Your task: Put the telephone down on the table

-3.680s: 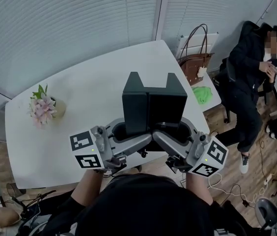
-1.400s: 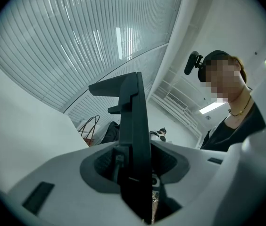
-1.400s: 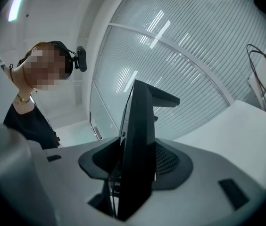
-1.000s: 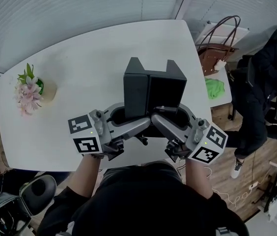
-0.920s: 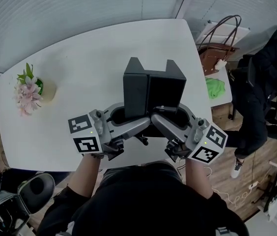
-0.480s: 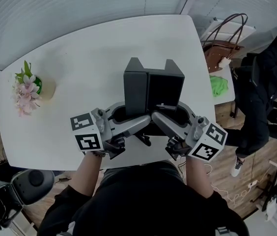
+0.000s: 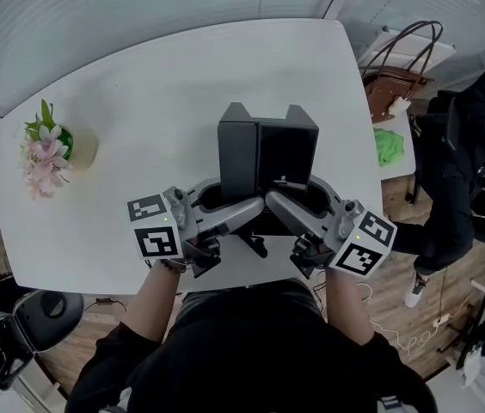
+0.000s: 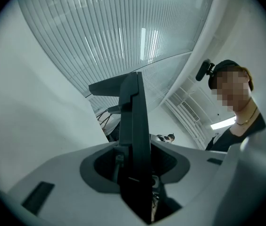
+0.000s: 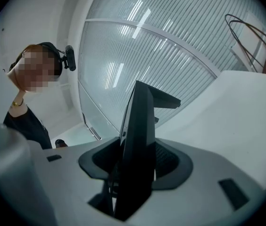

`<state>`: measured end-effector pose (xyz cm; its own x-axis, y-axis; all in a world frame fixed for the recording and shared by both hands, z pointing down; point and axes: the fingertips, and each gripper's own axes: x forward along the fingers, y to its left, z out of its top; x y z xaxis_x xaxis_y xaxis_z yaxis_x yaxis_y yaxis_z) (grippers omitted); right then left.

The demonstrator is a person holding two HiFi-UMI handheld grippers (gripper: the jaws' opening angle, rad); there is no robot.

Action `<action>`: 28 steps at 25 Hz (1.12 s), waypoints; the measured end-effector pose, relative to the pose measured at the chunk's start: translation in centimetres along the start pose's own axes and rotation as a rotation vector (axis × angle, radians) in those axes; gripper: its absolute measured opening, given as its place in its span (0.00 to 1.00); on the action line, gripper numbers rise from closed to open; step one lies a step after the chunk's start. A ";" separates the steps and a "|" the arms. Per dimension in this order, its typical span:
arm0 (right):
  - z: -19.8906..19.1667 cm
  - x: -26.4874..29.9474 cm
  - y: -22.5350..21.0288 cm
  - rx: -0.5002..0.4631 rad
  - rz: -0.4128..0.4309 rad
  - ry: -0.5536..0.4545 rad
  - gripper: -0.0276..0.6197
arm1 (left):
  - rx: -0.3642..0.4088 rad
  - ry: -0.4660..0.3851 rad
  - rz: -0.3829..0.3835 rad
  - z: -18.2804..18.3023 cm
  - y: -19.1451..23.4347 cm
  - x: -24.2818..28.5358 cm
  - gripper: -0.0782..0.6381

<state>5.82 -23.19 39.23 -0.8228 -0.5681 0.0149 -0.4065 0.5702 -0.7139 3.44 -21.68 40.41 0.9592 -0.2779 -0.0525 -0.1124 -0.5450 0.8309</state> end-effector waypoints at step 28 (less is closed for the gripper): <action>-3.6 0.5 -2.8 0.184 -0.062 0.093 0.36 | -0.175 -0.005 0.084 -2.4 3.1 -1.0 0.38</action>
<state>5.13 -22.93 43.74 -0.8351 -0.5366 0.1211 -0.3852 0.4133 -0.8251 2.78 -21.20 44.39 0.9468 -0.3213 0.0188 -0.1451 -0.3741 0.9160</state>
